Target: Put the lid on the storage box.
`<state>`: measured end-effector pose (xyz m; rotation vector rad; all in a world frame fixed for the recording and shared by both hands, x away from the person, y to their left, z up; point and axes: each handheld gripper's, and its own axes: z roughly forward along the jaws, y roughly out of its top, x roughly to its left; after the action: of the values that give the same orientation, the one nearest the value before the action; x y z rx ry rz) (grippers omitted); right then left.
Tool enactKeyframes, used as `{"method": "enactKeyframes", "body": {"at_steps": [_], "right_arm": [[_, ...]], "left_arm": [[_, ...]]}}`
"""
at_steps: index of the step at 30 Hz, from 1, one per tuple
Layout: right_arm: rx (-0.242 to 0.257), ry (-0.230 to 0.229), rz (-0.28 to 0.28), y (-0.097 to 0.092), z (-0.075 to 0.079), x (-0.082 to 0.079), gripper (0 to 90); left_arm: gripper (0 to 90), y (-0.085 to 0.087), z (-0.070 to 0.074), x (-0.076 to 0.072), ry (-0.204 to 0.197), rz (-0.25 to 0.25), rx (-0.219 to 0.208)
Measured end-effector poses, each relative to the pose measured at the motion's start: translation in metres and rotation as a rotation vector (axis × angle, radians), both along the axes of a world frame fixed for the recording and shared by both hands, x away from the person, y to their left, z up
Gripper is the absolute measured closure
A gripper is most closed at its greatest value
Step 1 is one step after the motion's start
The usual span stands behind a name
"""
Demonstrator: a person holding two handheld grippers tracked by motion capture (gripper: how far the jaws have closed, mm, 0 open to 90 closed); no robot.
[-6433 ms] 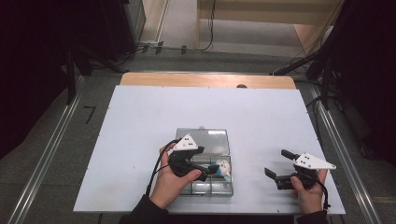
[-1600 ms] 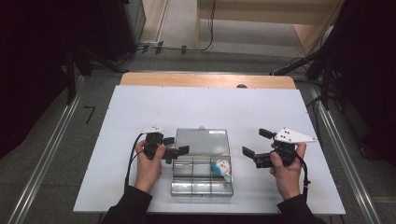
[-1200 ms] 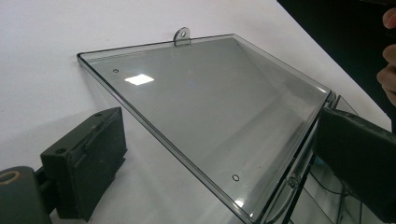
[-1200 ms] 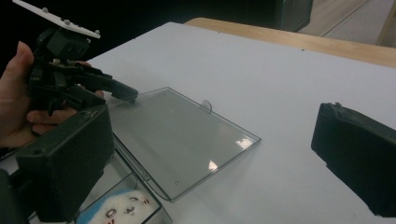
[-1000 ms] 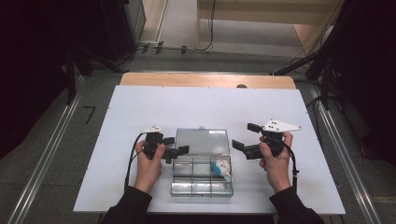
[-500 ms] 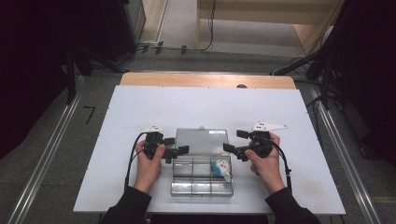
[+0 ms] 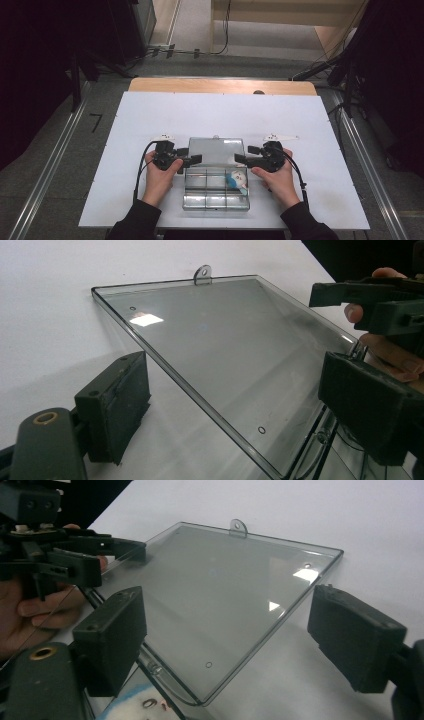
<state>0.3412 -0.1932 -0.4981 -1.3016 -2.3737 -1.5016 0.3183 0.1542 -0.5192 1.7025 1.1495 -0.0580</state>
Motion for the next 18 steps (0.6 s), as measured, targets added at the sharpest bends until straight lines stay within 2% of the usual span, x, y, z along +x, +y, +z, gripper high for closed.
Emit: {"method": "enactKeyframes", "body": {"at_steps": [6, 12, 15, 18], "right_arm": [[-0.013, 0.034, -0.028, 0.002, -0.004, 0.001, 18.8], [-0.019, 0.062, -0.027, 0.006, -0.008, 0.001, 20.6], [-0.029, 0.067, -0.027, 0.007, -0.011, 0.001, 21.9], [-0.036, 0.073, -0.034, 0.007, -0.012, 0.001, 23.0]], "left_arm": [[14.2, 0.001, 0.000, 0.000, 0.008, 0.001, -0.013], [17.4, 0.000, 0.000, 0.000, 0.016, 0.006, 0.008], [24.3, -0.001, -0.001, 0.000, 0.019, -0.004, 0.013], [25.2, -0.002, 0.000, -0.001, 0.018, -0.008, 0.017]]}}
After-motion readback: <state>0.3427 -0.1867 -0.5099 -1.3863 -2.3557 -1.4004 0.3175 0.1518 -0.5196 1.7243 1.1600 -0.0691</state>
